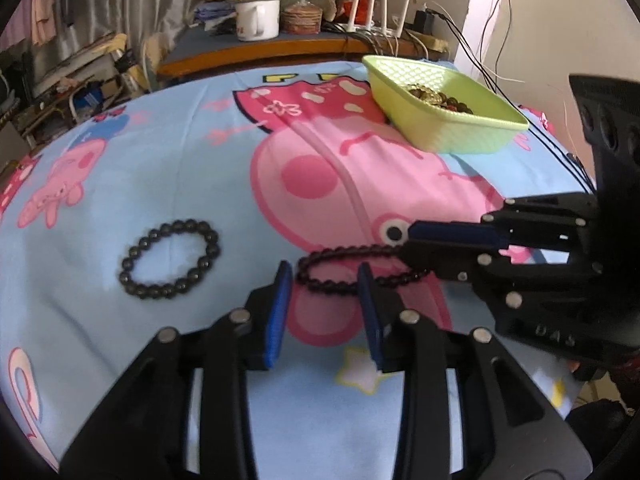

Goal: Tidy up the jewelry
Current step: 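Carry the dark bead bracelet into the green basket and open the left tool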

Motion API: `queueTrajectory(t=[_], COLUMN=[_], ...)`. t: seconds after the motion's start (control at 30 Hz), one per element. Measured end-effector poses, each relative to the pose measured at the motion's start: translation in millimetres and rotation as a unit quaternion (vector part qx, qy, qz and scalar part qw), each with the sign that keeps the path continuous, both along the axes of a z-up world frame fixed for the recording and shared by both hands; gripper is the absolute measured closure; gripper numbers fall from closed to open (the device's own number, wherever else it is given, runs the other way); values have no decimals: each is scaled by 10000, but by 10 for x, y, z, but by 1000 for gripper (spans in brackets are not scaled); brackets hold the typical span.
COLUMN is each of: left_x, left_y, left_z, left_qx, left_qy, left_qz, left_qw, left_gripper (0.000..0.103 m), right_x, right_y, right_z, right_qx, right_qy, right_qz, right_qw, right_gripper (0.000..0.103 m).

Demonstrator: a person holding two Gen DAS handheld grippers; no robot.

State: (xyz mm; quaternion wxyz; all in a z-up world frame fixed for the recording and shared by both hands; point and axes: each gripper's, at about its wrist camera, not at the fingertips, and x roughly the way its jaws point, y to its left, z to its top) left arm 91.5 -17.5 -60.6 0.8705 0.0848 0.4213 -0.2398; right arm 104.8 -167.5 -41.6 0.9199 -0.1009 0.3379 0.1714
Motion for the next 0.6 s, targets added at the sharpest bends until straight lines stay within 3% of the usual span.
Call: queueTrajectory(t=[0.1, 0.17, 0.4, 0.5, 0.53, 0.57, 0.6], left_x=[49, 63, 111, 138, 136, 123, 112], left_y=[53, 97, 132, 50, 38, 22, 16], left_z=[-10, -5, 34, -22, -31, -38, -41], left_qx=[-218, -297, -494, -311, -277, -167, -130], left_qy=[216, 276, 369, 414, 354, 256, 236], left_qz=[74, 171, 193, 105, 105, 113, 101], left_qw=[9995, 9990, 9979, 9986, 9989, 9995, 9996], left_gripper=[71, 71, 71, 71, 76, 79, 89], right_x=[-7, -7, -51, -15, 13, 22, 33], right_y=[6, -10, 20, 80, 117, 141, 139], right_z=[10, 13, 71, 56, 11, -29, -31], right_qx=[-94, -154, -351, -568, -743, -815, -728], right_qy=[-83, -118, -334, -321, -276, -292, -232], right_qz=[26, 27, 43, 65, 89, 171, 244], right_qw=[9999, 9998, 9988, 9978, 9968, 9961, 9968], right_gripper=[103, 95, 95, 96, 103, 103, 103])
